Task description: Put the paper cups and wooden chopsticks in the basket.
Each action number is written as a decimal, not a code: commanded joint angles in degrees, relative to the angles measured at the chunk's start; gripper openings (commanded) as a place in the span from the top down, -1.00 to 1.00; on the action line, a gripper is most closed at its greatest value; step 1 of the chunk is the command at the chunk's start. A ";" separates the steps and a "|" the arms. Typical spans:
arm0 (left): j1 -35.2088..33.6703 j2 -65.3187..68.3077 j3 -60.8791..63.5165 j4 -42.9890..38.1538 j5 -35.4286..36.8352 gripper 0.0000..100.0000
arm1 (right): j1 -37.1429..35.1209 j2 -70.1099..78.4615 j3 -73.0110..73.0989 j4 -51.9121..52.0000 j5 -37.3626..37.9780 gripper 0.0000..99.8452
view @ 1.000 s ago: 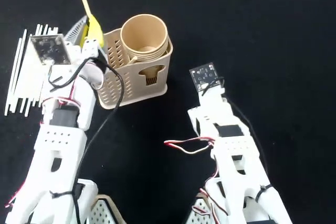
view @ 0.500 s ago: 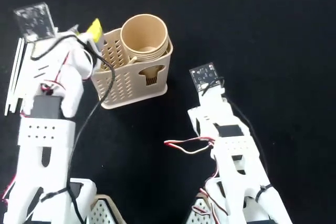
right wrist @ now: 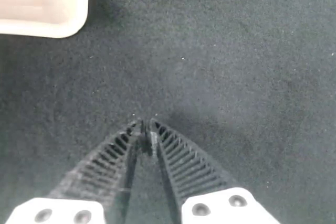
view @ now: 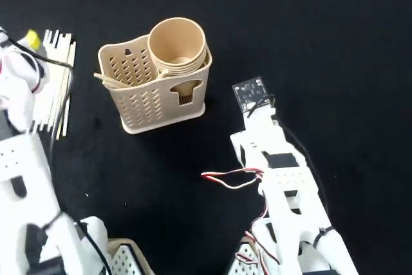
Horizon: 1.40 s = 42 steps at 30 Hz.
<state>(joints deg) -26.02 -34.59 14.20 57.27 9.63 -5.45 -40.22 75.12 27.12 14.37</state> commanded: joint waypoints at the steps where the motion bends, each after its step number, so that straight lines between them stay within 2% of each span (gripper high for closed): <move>1: -1.01 14.77 -9.98 7.30 -8.70 0.66 | -0.88 -1.71 -0.57 -1.05 0.18 0.97; 10: -1.27 52.31 -38.46 19.78 -16.00 0.66 | -0.79 -1.71 -0.57 -1.05 0.18 0.97; 20: -3.47 89.58 -78.81 26.64 -20.40 0.66 | -0.79 -1.71 -0.66 -1.05 0.62 0.97; 26: -2.77 106.29 -97.27 31.21 -20.92 0.66 | -0.88 -1.71 -0.48 -1.05 3.16 0.97; 28: -2.42 109.63 -102.55 33.32 -20.92 0.70 | -0.88 -1.71 -0.48 -1.05 3.16 0.97; 30: -2.42 111.47 -108.70 35.16 -20.92 0.82 | -0.88 -1.71 -0.48 -1.05 3.16 0.97; 32: -2.42 111.91 -109.76 35.52 -20.84 0.94 | -0.88 -1.71 -0.48 -1.05 3.16 0.97; 36: -2.07 108.31 -109.58 36.57 -20.66 0.95 | -0.88 -1.71 -0.48 -1.05 3.25 0.97; 42: -0.13 101.01 -109.58 43.25 -20.75 0.94 | -0.88 -1.71 -0.48 -1.05 3.25 0.97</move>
<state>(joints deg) -28.31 74.77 -93.14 96.75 -10.86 -5.45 -40.22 75.12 27.12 17.10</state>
